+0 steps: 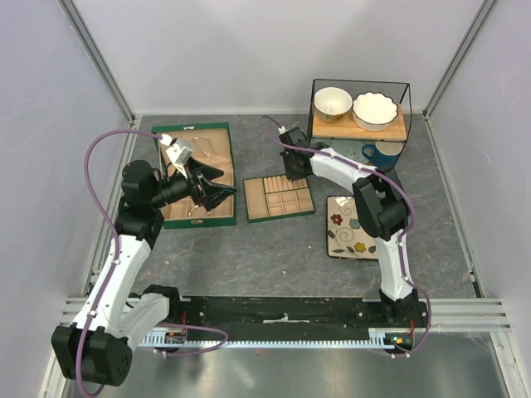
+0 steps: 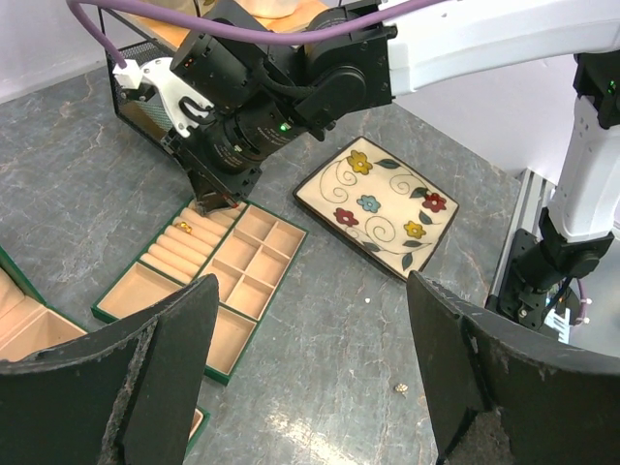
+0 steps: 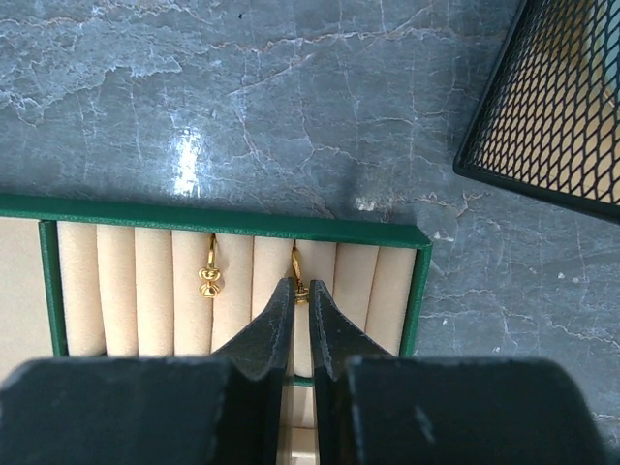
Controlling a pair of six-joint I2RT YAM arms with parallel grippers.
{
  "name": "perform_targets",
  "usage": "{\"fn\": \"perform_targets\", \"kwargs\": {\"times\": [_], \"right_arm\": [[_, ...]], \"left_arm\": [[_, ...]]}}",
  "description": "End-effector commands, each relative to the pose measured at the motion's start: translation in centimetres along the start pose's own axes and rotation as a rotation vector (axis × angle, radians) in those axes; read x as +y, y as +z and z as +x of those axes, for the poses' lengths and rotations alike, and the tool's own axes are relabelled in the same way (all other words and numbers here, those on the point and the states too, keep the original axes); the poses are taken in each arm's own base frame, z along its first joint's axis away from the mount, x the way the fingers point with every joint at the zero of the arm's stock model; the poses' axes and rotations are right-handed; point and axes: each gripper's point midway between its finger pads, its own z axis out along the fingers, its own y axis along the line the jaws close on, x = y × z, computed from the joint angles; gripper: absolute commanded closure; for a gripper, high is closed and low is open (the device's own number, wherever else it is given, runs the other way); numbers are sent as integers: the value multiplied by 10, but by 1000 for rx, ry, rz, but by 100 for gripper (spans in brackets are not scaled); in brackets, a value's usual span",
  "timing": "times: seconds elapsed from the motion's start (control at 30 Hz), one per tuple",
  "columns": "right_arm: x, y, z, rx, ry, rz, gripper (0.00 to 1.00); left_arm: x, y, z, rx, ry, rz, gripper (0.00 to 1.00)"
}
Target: Organize the mixed jewelry
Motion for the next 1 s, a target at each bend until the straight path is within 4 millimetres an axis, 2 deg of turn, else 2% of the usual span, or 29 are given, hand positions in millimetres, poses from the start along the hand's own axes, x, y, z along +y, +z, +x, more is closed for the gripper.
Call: {"fn": "perform_targets", "kwargs": {"times": [0.0, 0.27, 0.67, 0.77, 0.97], "right_arm": [[-3, 1, -11, -16, -7, 24, 100], [-2, 0, -16, -21, -23, 19, 99], [-2, 4, -15, -16, -36, 18, 80], [-1, -1, -18, -24, -37, 12, 74], [1, -17, -27, -55, -32, -6, 70]], "left_arm": [[-3, -1, -6, -19, 57, 24, 15], [-4, -1, -5, -17, 56, 33, 15], [-7, -2, -5, -18, 63, 44, 15], [-6, -2, -4, -17, 63, 43, 15], [-6, -2, -4, -17, 61, 44, 15]]}}
